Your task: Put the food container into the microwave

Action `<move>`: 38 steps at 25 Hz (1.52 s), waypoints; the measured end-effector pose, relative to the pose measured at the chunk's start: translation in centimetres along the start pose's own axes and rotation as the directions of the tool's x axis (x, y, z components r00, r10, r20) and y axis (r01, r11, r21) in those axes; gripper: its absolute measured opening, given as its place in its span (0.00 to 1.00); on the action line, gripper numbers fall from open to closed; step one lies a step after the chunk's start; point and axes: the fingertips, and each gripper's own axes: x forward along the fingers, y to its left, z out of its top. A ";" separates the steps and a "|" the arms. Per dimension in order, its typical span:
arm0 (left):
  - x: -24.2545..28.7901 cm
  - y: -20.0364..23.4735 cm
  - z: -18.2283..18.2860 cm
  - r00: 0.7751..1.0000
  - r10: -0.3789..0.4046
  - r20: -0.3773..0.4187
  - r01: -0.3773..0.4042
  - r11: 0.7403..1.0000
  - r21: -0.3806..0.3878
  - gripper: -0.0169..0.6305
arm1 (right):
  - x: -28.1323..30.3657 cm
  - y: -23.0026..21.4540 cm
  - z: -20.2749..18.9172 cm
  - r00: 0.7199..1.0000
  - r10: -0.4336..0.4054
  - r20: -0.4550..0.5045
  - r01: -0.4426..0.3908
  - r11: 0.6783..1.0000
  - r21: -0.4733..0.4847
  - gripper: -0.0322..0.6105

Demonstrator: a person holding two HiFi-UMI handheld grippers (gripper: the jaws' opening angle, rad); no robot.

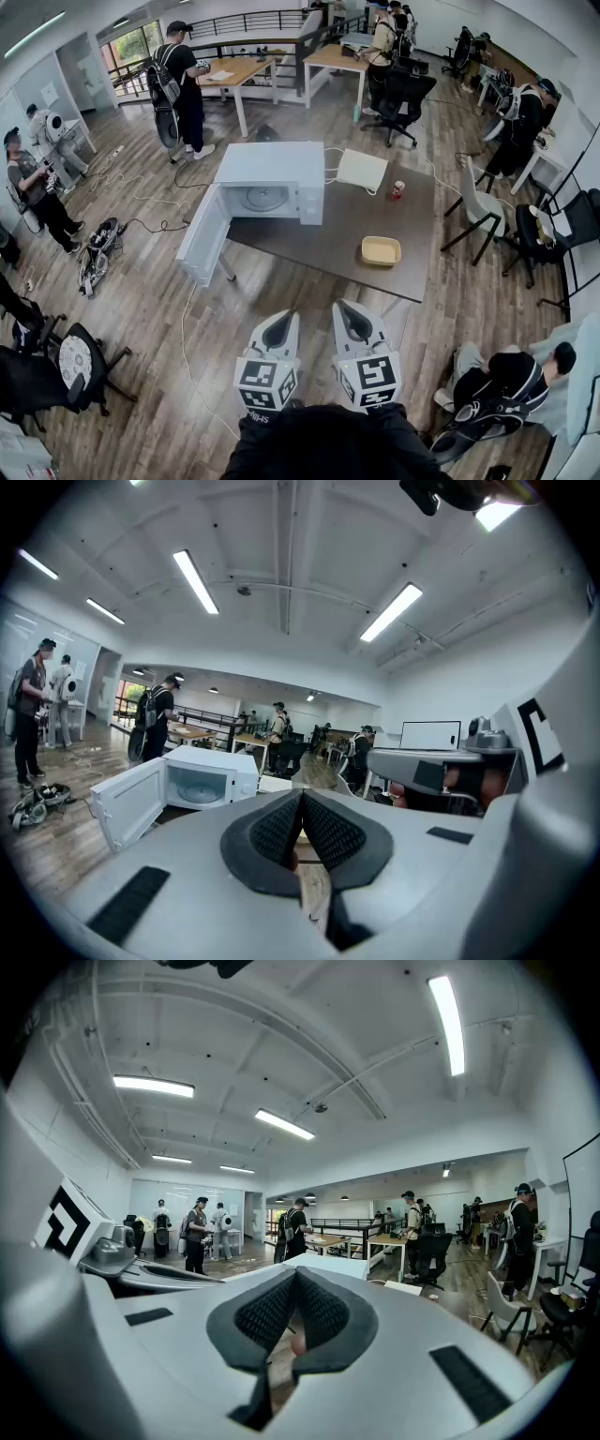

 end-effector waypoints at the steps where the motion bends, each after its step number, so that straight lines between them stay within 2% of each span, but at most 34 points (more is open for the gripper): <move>1: 0.0 0.0 -0.1 1.000 -0.001 -0.001 0.001 1.000 0.000 0.08 | 0.1 0.1 -0.1 1.000 0.000 0.000 0.000 1.000 0.000 0.08; 7: 0.2 0.6 -0.3 1.000 -0.006 -0.007 0.006 1.000 -0.006 0.08 | 0.7 0.3 -0.3 1.000 -0.006 -0.008 0.006 1.000 0.000 0.08; 12: 0.3 1.1 -0.4 1.000 -0.009 -0.008 0.009 1.000 -0.012 0.08 | 1.0 0.4 -0.4 1.000 -0.006 -0.002 0.006 0.999 0.035 0.08; 21: 0.3 2.6 -0.8 1.000 -0.016 -0.020 0.015 1.000 -0.025 0.08 | 2.3 1.7 -1.3 0.999 0.010 -0.036 -0.009 1.000 0.028 0.08; 38: -1.6 8.1 -5.5 0.994 -0.033 -0.100 0.026 0.997 -0.074 0.08 | 4.9 5.7 -6.2 0.988 -0.022 -0.153 0.030 0.998 0.049 0.09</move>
